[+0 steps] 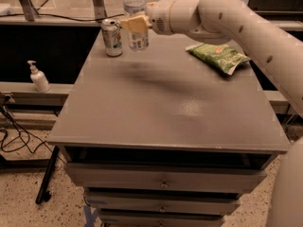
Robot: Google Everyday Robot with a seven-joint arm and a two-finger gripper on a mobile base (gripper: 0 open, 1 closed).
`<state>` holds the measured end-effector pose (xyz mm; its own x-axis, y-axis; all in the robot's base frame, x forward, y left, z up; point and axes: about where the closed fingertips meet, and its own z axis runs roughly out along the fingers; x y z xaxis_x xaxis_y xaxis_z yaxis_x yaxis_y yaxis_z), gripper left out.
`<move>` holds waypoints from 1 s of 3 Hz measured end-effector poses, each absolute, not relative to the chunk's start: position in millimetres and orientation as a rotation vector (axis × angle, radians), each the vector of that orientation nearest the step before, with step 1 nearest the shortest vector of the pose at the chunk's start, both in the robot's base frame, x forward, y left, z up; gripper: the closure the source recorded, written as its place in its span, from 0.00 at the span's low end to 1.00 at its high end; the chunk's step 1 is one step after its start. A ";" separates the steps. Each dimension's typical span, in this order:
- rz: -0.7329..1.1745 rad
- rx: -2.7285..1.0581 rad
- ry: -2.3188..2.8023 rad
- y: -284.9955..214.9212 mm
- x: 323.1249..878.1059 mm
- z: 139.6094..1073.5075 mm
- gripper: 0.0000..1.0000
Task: Move blue plastic bottle near 7up can
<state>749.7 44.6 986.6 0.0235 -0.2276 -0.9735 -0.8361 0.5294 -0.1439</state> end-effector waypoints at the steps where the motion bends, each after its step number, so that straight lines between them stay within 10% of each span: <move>1: 0.621 -0.962 1.533 59.9 775.8 973.2 1.00; 3: 0.683 -0.923 1.582 68.6 811.8 948.9 1.00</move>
Offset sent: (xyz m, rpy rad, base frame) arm 0.0711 0.0250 -0.0394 0.0413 0.1121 0.0068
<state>811.8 68.6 948.9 -0.0685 -0.2011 -0.9772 -0.8491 0.5260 -0.0487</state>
